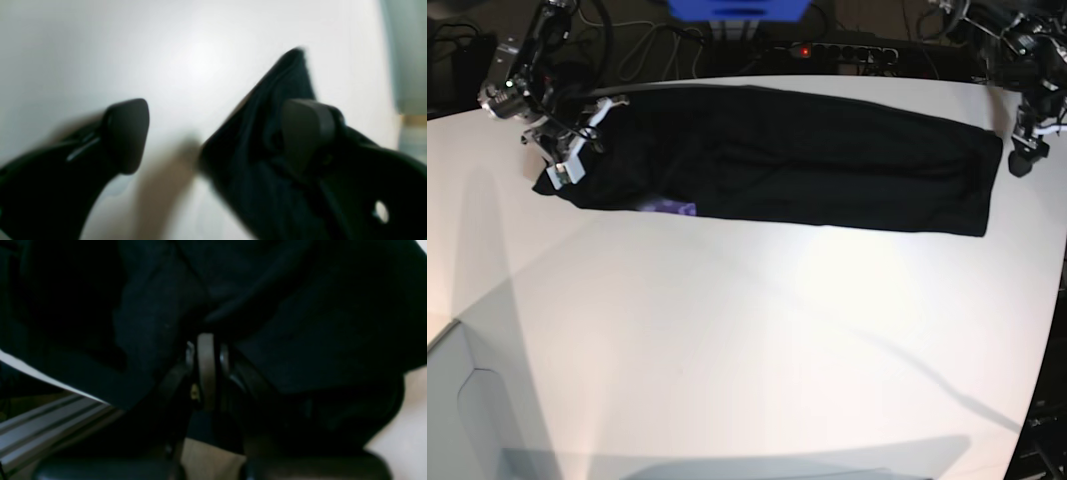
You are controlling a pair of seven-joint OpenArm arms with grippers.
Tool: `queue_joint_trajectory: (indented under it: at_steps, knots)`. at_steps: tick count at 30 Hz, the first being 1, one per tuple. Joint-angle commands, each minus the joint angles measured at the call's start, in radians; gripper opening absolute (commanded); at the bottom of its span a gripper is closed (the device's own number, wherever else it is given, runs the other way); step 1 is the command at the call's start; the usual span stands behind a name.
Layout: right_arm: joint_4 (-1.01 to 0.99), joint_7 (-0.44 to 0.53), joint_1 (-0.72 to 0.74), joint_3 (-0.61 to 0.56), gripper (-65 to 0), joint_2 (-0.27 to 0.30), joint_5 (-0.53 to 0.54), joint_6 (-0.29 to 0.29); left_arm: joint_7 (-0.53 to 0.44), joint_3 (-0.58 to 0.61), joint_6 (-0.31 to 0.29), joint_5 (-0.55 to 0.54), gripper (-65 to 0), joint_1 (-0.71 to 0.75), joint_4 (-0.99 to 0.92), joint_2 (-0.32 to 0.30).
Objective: Fold the T-shirt properly
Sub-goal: 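Reposition the left gripper on its end of the strip and straighten it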
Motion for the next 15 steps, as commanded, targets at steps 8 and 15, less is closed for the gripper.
queue_joint_trajectory:
  at_steps: [8,15]
  knots:
    - [0.015,0.013,0.004,0.003,-65.0,0.006,0.018,-0.006,0.005,0.073,0.013,0.02,-3.7,-0.035,-0.029,-0.005]
    - [0.017,0.013,0.004,0.004,-65.0,0.006,0.018,-0.006,0.005,0.167,0.013,0.018,-3.7,-0.071,-0.029,0.025]
